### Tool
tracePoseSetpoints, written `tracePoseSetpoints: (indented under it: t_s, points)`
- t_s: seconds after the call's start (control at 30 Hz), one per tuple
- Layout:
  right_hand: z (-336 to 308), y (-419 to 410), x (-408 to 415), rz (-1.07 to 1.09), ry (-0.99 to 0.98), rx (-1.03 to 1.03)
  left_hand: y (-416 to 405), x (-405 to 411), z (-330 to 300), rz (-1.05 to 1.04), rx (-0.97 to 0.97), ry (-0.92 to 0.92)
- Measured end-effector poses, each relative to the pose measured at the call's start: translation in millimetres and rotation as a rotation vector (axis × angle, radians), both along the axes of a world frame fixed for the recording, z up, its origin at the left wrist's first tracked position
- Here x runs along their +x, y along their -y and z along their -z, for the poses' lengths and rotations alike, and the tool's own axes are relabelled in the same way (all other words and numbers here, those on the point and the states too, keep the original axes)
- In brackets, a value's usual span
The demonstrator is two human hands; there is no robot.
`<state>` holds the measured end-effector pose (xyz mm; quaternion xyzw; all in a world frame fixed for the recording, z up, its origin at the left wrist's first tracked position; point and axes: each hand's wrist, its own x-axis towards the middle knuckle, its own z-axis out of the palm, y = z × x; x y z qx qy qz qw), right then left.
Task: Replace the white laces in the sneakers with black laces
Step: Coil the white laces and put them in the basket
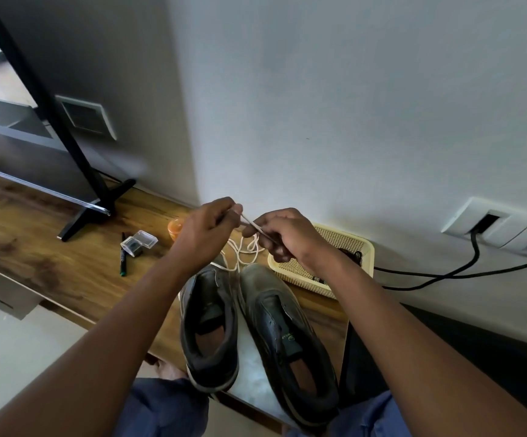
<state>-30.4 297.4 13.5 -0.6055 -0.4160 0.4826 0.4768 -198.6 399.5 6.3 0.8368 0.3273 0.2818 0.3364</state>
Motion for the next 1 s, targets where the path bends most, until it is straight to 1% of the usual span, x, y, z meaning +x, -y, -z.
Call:
tracePoseSetpoints:
  t_s: [0.1,0.2,0.3,0.37,0.4,0.47,0.53,0.6,0.67,0.73,0.8,0.87,0.9,1.0]
  points:
    - [-7,0,-4,-0.104,-0.108,-0.079,-3,-3,6,-0.011,0.01,0.009]
    - [-12,-1,-8,-0.156,-0.281,-0.008,-4,-1,13,-0.046,0.004,0.031]
    - [-20,-7,-11,-0.053,-0.508,0.157,1,5,22,-0.041,0.022,-0.041]
    - [-22,-12,-8,0.064,-0.632,0.269,8,11,24,0.012,0.077,-0.119]
    - [-22,-14,-6,0.119,-0.661,0.311,11,12,23,0.061,0.102,-0.137]
    - [-18,-15,0,0.221,-0.6,0.352,15,14,18,0.19,0.132,-0.143]
    - [-11,-15,2,0.308,-0.448,0.358,18,13,12,0.296,0.161,-0.132]
    - [-5,-14,3,0.338,-0.257,0.326,16,12,6,0.336,0.149,-0.076]
    - [1,-13,1,0.303,-0.057,0.246,10,10,0,0.335,0.064,0.034]
    - [2,-10,-5,0.205,0.048,0.149,1,7,-4,0.283,-0.034,0.155]
    - [-1,-6,-13,0.074,0.124,0.073,-6,4,-4,0.168,-0.043,0.219]
    - [-4,-4,-18,-0.014,0.14,0.042,-14,0,3,0.033,-0.025,0.211]
    - [-6,-4,-19,-0.039,0.095,0.046,-16,-1,7,-0.027,-0.019,0.184]
    - [-9,-7,-17,-0.052,-0.195,0.12,-18,0,19,-0.142,-0.031,0.062]
